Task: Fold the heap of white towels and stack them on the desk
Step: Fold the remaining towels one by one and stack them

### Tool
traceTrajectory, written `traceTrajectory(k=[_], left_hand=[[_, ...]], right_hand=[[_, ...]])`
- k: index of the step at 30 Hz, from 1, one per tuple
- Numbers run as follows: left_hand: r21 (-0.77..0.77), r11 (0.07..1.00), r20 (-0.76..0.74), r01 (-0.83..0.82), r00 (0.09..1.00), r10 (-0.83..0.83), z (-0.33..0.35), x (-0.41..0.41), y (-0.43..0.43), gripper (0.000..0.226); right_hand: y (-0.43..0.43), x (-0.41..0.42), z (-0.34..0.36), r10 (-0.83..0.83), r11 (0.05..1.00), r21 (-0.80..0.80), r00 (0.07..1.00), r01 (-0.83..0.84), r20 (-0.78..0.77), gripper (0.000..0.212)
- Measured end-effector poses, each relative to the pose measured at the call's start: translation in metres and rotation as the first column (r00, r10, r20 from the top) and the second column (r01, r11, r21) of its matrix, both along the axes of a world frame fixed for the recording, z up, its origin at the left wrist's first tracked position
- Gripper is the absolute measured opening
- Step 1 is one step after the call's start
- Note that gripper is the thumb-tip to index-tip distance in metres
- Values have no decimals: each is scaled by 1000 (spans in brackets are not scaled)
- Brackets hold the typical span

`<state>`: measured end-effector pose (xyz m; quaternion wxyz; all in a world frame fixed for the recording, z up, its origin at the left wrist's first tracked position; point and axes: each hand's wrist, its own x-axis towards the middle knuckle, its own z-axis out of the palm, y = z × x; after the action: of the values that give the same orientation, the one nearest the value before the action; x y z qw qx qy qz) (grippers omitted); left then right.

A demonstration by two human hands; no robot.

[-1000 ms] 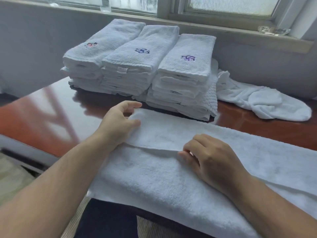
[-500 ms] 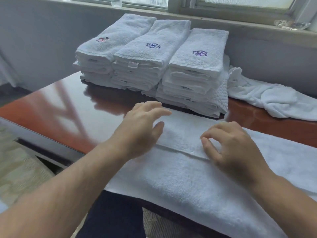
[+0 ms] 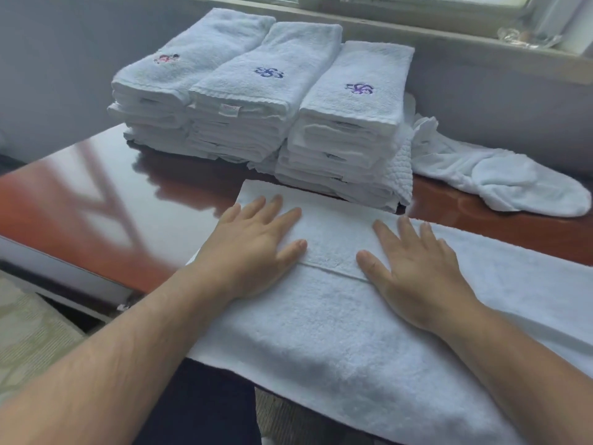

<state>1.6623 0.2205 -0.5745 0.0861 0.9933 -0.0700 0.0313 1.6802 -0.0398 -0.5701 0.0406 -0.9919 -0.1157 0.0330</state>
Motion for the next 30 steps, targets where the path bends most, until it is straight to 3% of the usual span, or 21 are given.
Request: traceTrajectory(k=[5,8,11,14,19,27,30], left_hand=[[-66,998,62,-7,998,11,0,3,1,73],[-164,985,189,52,982,-20,5,-4,-1,48],[-233,963,355,137,934,-47,10,-18,-7,25],[-292,942,338,164,939,-59,8,-37,-18,28],[-317,923,301,216,946,-118,6,-51,-39,35],[-148,845,265,515,843,-467,31,-8,-174,46],[-186,799,193,573,818,-542,36,0,-235,65]], right_hand=[[4,9,-1,7,1000,18,1000,-7,4,94],[5,9,0,8,999,44,1000,-8,1,87],[3,-1,4,25,979,193,978,-66,207,53],[3,-16,8,30,954,259,908,-151,417,22],[-41,-33,19,10,914,371,923,-164,384,11],[-222,-89,29,-340,896,413,847,161,408,11],[-279,-113,29,-544,777,523,793,351,275,23]])
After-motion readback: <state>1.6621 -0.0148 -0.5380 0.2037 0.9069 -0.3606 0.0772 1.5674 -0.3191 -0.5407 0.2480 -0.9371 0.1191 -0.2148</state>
